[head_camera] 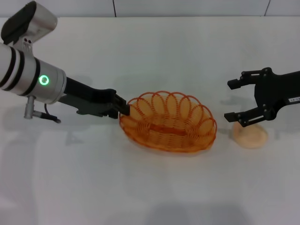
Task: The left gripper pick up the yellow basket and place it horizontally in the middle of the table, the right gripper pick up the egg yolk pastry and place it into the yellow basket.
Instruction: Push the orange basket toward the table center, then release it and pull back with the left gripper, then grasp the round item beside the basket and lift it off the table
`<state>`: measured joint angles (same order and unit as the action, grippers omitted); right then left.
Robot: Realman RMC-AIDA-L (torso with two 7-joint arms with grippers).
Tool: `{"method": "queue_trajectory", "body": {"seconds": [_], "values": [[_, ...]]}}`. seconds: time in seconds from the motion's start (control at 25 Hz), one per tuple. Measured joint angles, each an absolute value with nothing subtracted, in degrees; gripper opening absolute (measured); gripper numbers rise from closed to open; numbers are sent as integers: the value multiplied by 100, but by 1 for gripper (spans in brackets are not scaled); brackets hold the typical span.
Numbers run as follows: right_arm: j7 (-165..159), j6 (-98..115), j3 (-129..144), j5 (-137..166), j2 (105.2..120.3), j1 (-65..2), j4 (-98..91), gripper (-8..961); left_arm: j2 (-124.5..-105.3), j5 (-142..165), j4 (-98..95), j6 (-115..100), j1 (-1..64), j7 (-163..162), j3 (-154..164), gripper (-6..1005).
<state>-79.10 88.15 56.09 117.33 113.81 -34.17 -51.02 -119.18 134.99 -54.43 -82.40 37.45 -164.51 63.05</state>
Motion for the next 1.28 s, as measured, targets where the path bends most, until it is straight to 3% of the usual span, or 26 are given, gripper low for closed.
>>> {"method": "queue_trajectory", "body": {"seconds": [0.4,0.6,0.96,1.28], "values": [[-7916,8765,5590,11710,11394,-3412,-5106,871,-11893,13496,-5375,-8544,3761,-16334,6277,530],[-7959,8788,5582,11692,11399,-3384,-5106,871,-11873,13463,-5596,-8746,3689,-15853,5910,670],[-8162,8818,5482,11679,11407,-3262,-5126,872,-11720,12122,-6043,-8900,2994,-13002,4551,674],[-8133,8841,5353,11605,11464,-3064,-5211,871,-11718,9956,-5898,-9057,2150,-9851,3986,677]]}}
